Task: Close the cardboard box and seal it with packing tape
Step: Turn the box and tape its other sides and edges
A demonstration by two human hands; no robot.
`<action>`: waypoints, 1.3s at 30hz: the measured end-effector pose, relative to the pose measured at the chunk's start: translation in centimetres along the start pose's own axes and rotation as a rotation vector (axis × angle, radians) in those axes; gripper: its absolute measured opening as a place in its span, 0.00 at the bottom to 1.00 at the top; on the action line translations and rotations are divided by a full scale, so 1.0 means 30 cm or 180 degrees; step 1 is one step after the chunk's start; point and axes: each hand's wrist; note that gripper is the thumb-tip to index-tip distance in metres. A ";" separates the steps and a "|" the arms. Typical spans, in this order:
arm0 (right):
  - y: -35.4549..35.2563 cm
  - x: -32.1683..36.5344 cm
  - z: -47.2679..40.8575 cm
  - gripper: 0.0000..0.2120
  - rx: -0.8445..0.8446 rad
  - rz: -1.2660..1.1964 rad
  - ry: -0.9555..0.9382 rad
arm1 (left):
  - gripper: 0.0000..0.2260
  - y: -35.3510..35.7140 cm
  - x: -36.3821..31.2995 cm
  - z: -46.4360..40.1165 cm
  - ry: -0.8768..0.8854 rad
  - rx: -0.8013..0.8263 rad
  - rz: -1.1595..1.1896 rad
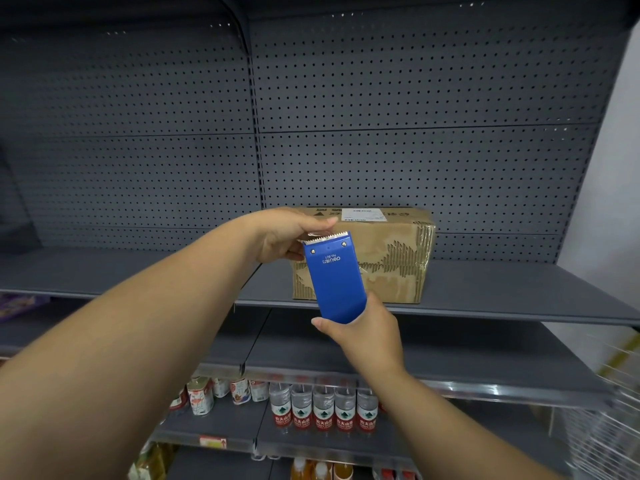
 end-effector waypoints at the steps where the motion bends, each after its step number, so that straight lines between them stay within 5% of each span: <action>1: -0.003 -0.001 0.004 0.28 0.0003 -0.0011 -0.0005 | 0.14 0.000 0.001 0.000 -0.0005 -0.0040 -0.0017; 10: -0.008 -0.009 0.026 0.28 0.0014 -0.0066 -0.0057 | 0.26 0.040 -0.022 0.014 -0.0042 -0.0500 -0.0058; 18: 0.005 0.005 0.026 0.26 0.0178 -0.0420 -0.0147 | 0.12 -0.008 -0.039 0.024 -0.0038 -0.0144 -0.0206; 27: 0.081 0.027 0.011 0.16 0.0376 -0.1358 -0.0181 | 0.13 -0.094 -0.022 0.014 0.0258 -0.0114 -0.0856; 39: 0.240 0.055 -0.155 0.19 0.0046 -0.1517 -0.0026 | 0.15 -0.205 0.045 -0.156 0.0802 -0.0595 -0.1691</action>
Point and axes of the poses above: each hand's wrist, its own z-axis away from the middle knuckle, its own y-axis out of the palm, x = y × z, and after that the axes turned 2 degrees about y, right-handed
